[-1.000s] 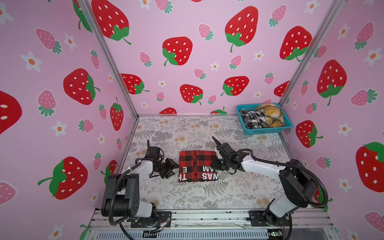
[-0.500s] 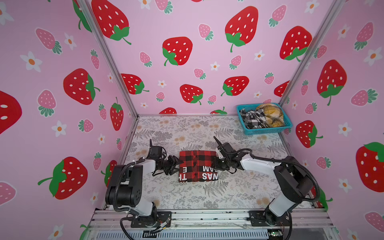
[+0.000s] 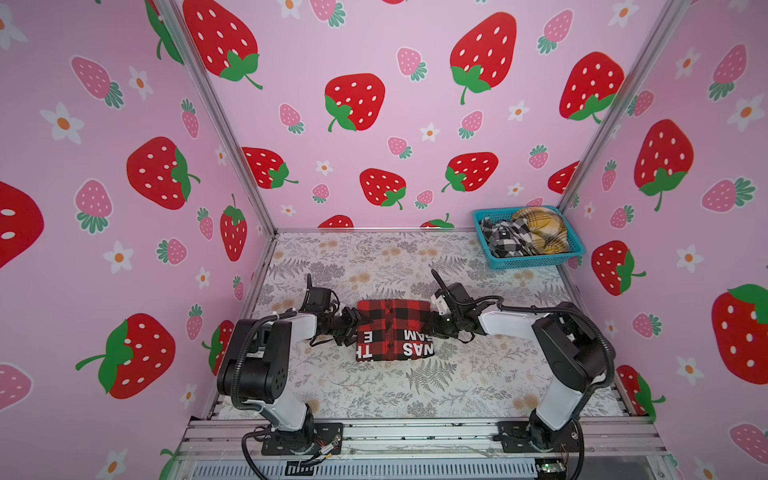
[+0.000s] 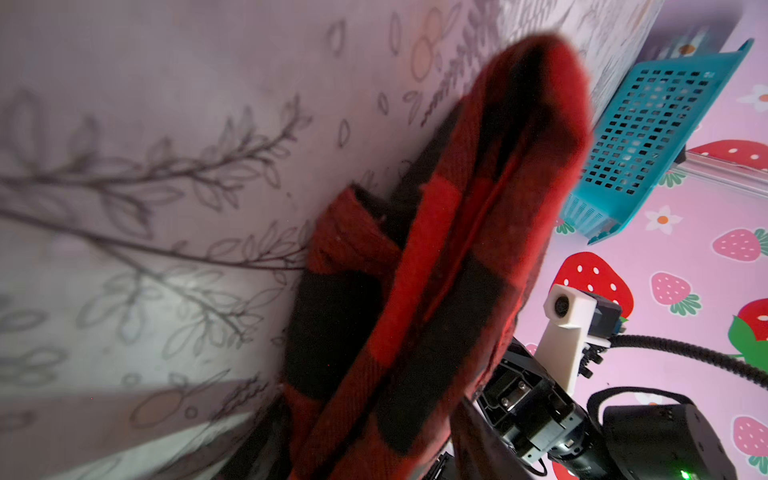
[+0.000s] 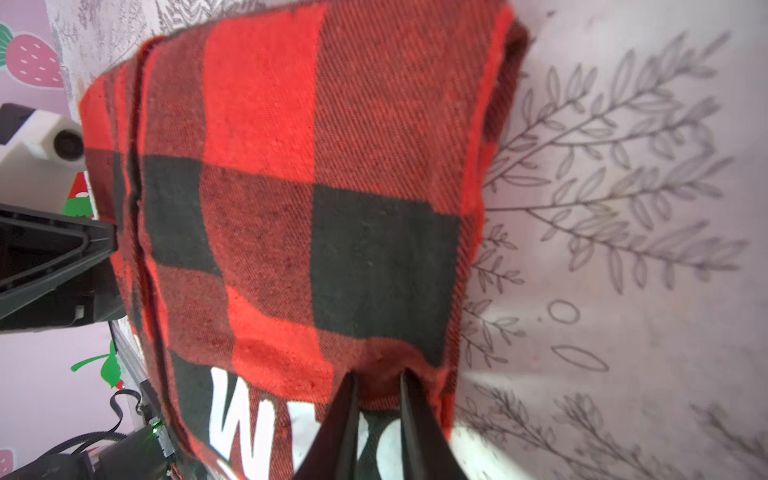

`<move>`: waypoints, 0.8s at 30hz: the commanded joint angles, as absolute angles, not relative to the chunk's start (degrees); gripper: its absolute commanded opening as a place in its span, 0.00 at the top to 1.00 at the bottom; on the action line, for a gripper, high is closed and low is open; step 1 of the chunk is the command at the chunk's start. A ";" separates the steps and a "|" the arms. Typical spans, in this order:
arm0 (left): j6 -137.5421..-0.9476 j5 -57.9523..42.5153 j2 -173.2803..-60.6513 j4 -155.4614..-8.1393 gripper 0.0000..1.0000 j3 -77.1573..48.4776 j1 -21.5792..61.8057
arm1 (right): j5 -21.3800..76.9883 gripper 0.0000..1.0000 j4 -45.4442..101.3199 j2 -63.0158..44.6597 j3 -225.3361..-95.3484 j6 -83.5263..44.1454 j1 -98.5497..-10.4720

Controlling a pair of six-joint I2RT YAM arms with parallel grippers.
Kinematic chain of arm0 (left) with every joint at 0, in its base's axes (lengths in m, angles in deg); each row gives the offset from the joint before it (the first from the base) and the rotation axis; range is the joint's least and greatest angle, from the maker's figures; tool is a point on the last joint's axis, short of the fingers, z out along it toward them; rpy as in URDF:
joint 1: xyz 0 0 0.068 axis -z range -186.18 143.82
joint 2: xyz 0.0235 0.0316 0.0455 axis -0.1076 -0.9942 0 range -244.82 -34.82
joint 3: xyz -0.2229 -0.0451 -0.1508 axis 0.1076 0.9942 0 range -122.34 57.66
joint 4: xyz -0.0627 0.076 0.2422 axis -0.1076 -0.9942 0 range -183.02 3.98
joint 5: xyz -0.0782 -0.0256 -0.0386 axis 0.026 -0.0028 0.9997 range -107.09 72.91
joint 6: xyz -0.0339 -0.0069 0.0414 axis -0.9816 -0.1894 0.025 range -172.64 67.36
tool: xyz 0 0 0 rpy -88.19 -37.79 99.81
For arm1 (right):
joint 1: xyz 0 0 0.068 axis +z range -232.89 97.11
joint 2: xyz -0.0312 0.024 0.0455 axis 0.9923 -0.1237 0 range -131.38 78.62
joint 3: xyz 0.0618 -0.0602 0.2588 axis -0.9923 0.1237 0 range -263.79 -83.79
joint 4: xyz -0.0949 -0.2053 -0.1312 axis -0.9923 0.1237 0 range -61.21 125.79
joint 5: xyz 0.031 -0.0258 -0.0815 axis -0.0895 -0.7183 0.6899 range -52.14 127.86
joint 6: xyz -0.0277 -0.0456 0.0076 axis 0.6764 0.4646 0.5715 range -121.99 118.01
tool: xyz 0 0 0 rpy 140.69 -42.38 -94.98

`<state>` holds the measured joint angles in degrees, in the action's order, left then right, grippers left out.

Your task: Fold and stack the long sleeve shirts

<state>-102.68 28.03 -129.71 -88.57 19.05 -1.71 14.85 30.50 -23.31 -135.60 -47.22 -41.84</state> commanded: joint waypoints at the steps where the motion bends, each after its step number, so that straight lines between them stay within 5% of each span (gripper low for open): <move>1: -104.01 18.34 -135.99 -92.64 0.43 21.65 -0.02 | 15.49 0.78 34.06 -27.42 -135.64 -45.60 -41.96; 10: -108.63 21.48 -132.85 -86.35 0.69 21.00 1.82 | 14.70 0.78 35.26 -28.91 -137.58 -44.36 -42.11; 24: -103.86 18.71 -125.81 -99.16 1.00 9.47 1.91 | 17.31 0.78 40.27 -18.51 -139.44 -43.35 -42.20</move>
